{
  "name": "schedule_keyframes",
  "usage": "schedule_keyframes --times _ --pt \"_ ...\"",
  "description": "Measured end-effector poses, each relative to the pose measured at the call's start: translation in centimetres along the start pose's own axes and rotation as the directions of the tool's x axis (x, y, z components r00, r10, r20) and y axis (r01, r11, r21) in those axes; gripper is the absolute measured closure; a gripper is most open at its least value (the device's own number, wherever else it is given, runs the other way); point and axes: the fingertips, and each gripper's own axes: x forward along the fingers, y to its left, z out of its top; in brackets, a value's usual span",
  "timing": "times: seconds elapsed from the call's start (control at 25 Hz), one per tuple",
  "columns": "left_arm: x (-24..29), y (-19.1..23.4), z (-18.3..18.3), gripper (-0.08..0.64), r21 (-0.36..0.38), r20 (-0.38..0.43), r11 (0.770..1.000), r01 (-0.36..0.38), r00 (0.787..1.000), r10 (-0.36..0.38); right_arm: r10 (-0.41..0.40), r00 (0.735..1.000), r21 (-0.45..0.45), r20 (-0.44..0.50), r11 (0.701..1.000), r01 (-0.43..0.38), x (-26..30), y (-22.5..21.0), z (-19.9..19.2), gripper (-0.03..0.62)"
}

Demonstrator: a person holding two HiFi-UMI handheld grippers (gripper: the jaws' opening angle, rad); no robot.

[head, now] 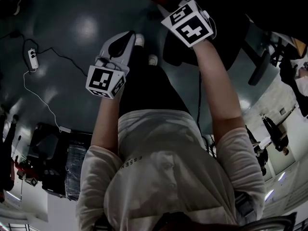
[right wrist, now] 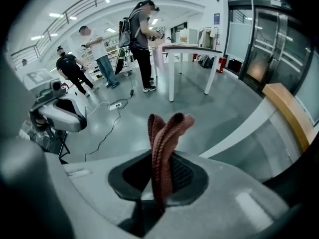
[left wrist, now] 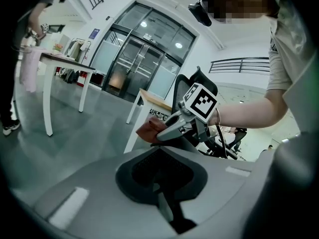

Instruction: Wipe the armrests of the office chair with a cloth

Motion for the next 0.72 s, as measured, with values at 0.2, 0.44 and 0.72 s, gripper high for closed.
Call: schedule_keyframes --times 0.2,0.44,0.72 --pt "-1.6 -0.5 -1.2 0.541 -0.012 0.012 1.0 -0.019 1.0 0.019 0.053 0.996 -0.115 -0.069 0.991 -0.061 0.5 3.9 -0.9 0.545" --pt "-3.9 -1.7 -3.6 0.541 -0.039 0.024 0.999 -0.033 0.999 0.034 0.081 0.976 -0.235 -0.204 0.963 -0.129 0.9 7.4 -3.5 0.545" --pt "-7.3 -2.7 -6.1 0.541 -0.068 0.056 0.995 -0.073 0.995 0.077 0.124 0.954 -0.26 -0.273 0.945 -0.197 0.7 11.1 -5.3 0.545"
